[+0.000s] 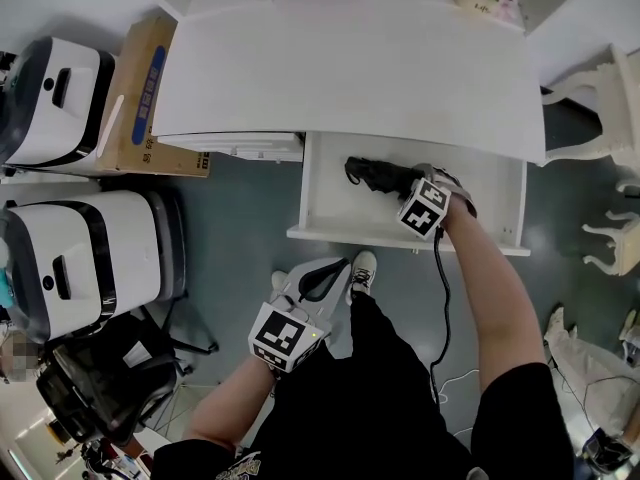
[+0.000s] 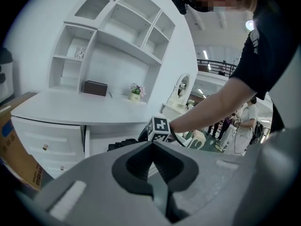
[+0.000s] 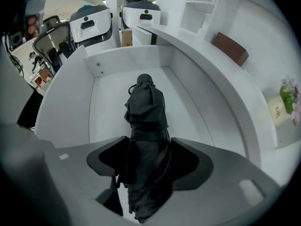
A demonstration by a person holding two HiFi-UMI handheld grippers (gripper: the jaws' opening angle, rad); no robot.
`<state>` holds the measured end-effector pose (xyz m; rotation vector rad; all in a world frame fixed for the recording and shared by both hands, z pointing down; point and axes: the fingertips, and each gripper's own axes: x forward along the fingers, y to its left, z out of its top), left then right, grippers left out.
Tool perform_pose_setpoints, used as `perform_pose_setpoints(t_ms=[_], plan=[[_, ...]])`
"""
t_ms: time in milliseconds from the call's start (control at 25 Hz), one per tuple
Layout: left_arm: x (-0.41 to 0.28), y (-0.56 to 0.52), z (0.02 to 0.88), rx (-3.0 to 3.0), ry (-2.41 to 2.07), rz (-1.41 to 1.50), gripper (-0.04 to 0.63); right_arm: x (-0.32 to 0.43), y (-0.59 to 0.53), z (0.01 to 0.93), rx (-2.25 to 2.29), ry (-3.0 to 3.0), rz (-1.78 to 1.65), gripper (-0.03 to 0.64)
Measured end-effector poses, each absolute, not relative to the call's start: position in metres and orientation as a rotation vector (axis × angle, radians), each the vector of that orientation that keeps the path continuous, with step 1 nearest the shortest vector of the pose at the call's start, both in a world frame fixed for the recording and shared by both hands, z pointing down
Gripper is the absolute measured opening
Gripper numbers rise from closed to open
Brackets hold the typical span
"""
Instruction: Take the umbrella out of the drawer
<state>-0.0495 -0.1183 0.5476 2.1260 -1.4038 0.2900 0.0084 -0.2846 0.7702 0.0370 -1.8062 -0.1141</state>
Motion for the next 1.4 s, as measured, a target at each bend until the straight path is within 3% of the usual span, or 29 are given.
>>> perform_pose_setpoints(t_ms=[1400], plan=[[-0.054,-0.113,0.559,2.082,-1.407,0.299,0.002,0.001,-0.289,0.805,-0.038,-1.596,-0.141,0.324]])
